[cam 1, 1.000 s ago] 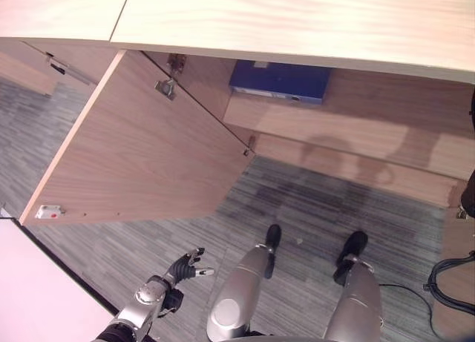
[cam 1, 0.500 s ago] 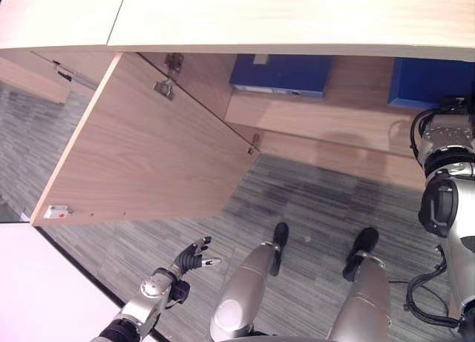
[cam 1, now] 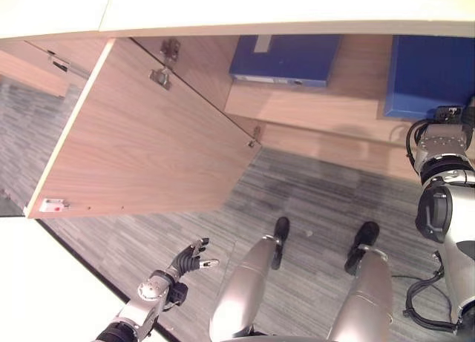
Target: Put the empty folder in the office cabinet
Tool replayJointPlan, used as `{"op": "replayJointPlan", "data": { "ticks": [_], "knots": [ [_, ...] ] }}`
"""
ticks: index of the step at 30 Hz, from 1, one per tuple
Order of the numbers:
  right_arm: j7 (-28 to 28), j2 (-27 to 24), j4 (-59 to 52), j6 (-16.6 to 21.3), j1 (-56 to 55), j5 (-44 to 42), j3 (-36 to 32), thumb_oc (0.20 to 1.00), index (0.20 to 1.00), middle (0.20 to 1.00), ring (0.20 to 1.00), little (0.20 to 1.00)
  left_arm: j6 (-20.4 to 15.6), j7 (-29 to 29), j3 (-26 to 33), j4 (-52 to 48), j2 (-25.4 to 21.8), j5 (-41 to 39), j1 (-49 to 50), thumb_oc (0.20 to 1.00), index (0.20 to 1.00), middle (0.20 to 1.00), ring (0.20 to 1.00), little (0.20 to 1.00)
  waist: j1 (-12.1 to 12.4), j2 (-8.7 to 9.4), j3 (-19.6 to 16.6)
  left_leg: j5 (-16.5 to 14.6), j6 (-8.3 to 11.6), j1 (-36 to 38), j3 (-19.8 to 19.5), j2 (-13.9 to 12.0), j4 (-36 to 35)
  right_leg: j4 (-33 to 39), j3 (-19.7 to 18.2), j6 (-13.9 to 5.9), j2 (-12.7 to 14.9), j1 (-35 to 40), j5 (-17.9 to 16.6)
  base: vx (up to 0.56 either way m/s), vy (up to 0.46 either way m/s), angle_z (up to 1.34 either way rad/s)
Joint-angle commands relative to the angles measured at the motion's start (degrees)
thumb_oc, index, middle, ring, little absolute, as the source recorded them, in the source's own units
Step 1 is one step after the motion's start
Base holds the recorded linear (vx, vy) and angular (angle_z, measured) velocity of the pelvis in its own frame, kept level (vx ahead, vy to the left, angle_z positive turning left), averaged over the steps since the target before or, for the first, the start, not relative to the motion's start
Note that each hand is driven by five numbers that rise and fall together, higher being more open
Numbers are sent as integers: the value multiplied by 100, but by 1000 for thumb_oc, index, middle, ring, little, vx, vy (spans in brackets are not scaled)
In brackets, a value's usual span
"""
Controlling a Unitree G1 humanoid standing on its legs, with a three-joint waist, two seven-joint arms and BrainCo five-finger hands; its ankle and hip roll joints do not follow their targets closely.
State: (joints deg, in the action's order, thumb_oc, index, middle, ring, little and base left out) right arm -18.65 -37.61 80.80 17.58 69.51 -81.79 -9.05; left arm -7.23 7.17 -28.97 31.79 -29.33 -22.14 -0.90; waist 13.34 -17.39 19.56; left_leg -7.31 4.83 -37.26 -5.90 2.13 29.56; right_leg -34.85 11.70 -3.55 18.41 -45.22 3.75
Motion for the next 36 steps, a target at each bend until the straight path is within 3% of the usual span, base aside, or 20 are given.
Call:
{"op": "replayJointPlan", "data": {
  "ticks": [1,2,12,19,36],
  "knots": [
    [175,-481,-555,123,125,128,-82,200,200,200,200,200,-68,24,186,73,-474,-151,99,1000,1000,1000,1000,1000,125,-152,-56,201,100,-335,223,-141,-382,-645,-331,-538,8,440,1259,28,9,10],
    [145,-539,-556,130,177,129,-53,200,200,200,200,200,-62,37,170,55,-475,-157,93,1000,1000,1000,1000,1000,126,-138,-116,51,115,-337,196,-122,-343,-692,-377,-574,19,458,1417,51,4,7],
    [-556,-1125,-238,88,773,402,235,200,200,200,200,200,-112,-103,-11,-169,-649,-146,91,1000,1000,1000,1000,1000,147,-191,-180,-14,126,-536,153,-60,-200,-1026,-471,-612,127,206,1529,50,-9,6],
    [-1036,-1170,36,-172,1048,790,559,200,200,200,200,200,-163,-313,-140,-215,-734,8,53,1000,1000,1000,1000,1000,93,-164,-114,-36,118,-583,201,-69,-193,-1110,-519,-603,118,104,1552,5,-2,0],
    [-1359,-1272,583,-692,1519,869,964,200,200,200,200,200,-126,-511,-281,-300,-827,-1,66,1000,1000,1000,1000,1000,2,-92,-45,11,106,-617,221,-35,-329,-1145,-532,-604,119,19,1555,0,0,0]
  ]
}}
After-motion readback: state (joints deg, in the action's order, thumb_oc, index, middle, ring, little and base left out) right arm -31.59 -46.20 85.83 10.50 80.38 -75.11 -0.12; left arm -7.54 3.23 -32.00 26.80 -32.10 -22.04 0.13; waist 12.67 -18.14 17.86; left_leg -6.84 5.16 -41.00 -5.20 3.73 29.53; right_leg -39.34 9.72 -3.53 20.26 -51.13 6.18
